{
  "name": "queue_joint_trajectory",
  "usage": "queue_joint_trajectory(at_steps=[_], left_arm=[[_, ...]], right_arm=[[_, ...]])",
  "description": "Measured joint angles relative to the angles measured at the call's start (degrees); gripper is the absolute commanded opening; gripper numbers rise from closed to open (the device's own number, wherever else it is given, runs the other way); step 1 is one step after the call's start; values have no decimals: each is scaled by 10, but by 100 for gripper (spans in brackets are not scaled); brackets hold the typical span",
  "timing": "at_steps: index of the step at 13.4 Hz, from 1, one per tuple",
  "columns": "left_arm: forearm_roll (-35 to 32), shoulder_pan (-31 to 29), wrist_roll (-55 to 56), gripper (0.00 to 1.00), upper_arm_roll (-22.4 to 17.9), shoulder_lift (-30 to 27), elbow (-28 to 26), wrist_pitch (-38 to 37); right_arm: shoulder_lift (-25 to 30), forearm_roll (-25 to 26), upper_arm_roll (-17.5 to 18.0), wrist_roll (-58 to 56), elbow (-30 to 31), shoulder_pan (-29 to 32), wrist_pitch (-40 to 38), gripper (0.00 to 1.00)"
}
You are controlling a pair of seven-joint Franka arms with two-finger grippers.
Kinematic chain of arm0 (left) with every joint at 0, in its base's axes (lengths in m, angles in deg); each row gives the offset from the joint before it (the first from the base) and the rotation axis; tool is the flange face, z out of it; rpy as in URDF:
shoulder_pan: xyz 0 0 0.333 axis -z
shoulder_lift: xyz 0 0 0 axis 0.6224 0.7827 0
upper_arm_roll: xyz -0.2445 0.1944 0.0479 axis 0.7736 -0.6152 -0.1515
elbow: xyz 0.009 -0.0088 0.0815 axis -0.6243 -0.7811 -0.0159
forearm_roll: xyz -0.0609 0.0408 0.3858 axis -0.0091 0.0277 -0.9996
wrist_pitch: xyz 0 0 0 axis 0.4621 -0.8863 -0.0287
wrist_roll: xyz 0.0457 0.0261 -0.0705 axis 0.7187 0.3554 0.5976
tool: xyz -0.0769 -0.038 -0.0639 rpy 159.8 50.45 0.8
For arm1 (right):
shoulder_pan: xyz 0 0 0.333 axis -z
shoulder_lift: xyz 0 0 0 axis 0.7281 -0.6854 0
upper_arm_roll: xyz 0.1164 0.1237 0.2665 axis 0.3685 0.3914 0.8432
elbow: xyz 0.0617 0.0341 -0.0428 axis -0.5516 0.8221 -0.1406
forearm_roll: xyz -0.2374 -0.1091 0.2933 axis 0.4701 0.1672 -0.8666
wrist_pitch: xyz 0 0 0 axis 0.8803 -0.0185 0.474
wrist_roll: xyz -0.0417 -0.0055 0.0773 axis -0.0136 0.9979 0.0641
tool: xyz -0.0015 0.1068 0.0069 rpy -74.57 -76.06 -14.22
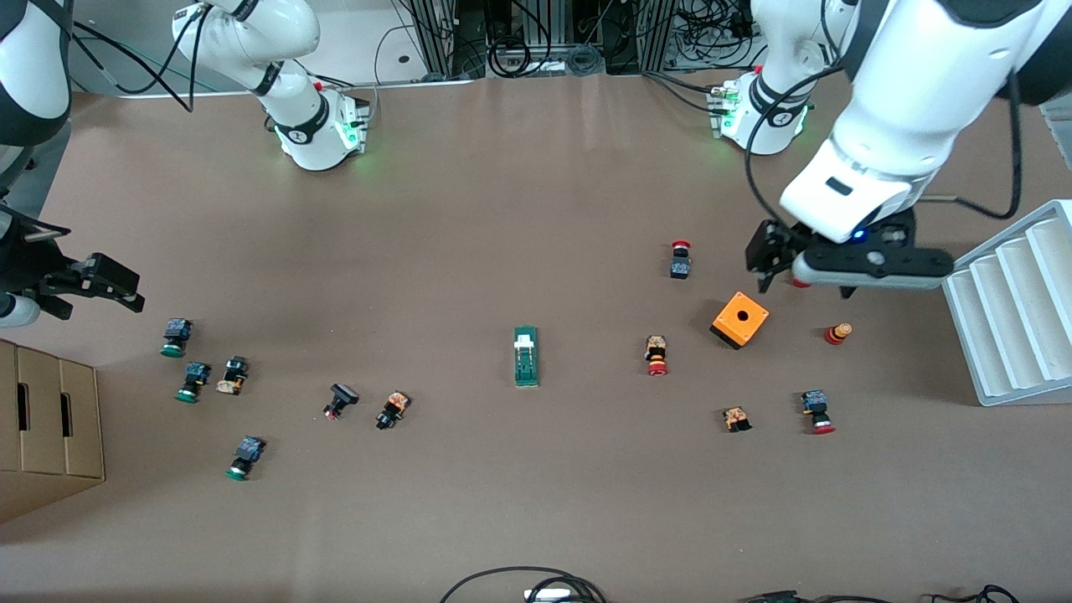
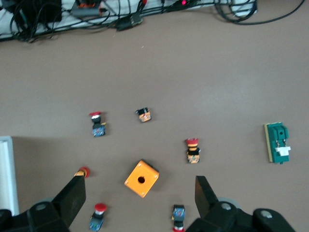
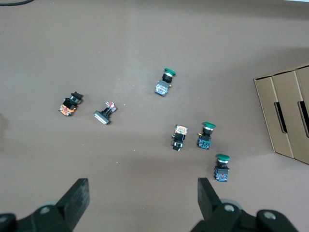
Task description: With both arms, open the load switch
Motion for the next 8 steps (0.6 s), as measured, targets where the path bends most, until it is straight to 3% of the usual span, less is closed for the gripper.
queue_joint_trajectory(at_steps=[3,8], left_arm=[[1,0,0,100,-35,2,22,-52],[40,0,-34,100,-98,15,27,-61]], right_arm=[[0,0,0,0,0,0,0,100],[0,0,0,0,0,0,0,100]])
